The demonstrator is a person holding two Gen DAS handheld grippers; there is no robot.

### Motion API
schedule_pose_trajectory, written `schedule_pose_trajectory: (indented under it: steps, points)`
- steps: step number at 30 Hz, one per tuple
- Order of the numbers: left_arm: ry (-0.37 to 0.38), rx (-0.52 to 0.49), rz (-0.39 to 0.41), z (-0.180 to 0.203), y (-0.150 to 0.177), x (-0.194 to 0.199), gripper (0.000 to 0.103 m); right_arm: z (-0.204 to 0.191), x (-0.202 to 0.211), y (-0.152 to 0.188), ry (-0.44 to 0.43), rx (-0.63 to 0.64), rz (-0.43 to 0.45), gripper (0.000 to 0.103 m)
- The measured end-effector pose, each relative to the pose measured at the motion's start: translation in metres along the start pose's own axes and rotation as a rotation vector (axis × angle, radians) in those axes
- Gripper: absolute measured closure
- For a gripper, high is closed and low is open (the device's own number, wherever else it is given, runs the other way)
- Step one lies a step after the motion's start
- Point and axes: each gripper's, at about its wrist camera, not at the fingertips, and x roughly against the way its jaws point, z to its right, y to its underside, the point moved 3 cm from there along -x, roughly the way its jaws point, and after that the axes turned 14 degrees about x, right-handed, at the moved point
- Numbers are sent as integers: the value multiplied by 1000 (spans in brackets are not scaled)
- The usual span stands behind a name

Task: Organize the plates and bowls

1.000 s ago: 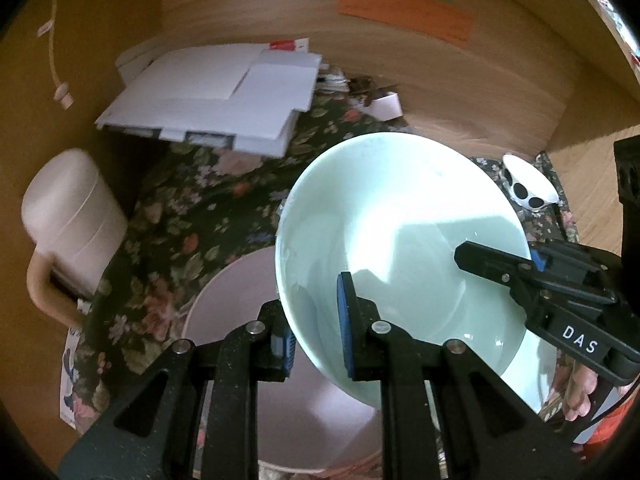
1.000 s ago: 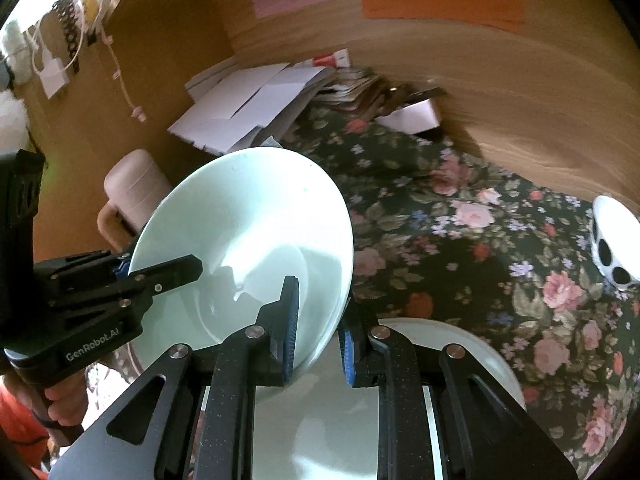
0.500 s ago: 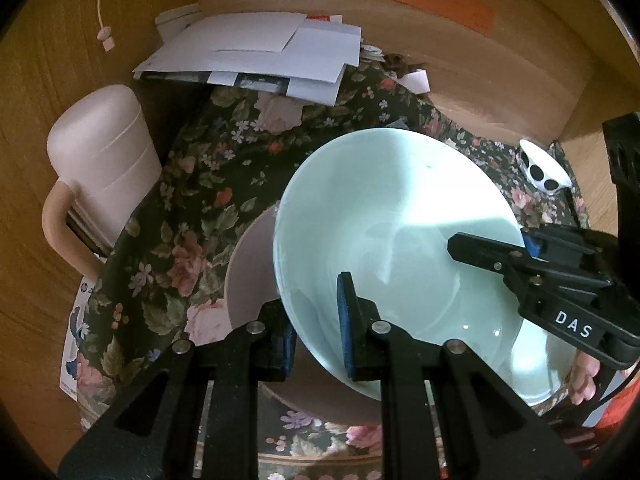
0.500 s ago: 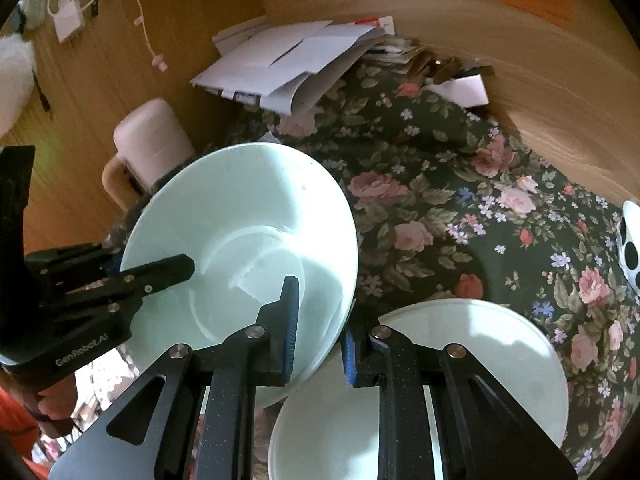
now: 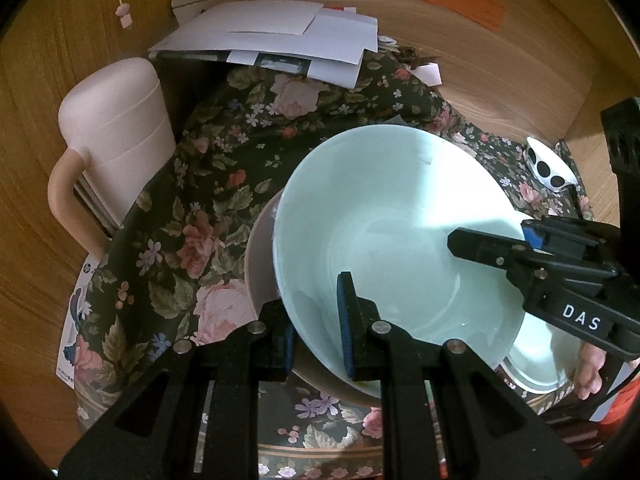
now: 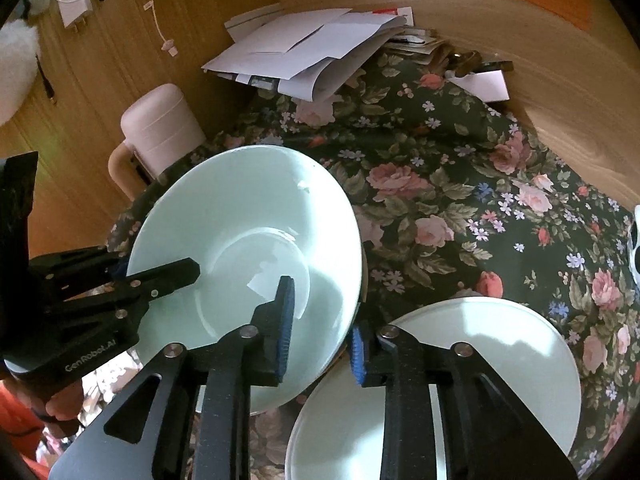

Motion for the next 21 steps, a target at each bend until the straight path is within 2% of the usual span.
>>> schedule_pose_trajectory:
  steps: [4, 7, 12, 16, 19, 21]
  points:
    - [1, 0, 0, -1, -1, -2, 86, 1, 5, 0, 2, -2, 8, 79]
    - [-5, 1, 5, -2, -2, -3, 85, 1, 12, -1, 44, 17, 28, 69]
    - [-36, -14, 35, 1, -5, -1, 84, -4, 17, -2, 49, 64, 47, 69]
    - [-78, -43, 43, 4, -8, -4, 84, 1, 17, 0, 46, 45, 50, 69]
    - [-70, -53, 4, 7, -13, -6, 78, 9, 20, 2, 41, 15, 52, 67]
    - [-70, -48, -9, 8, -17, -5, 74, 13, 24, 3, 48, 2, 61, 63]
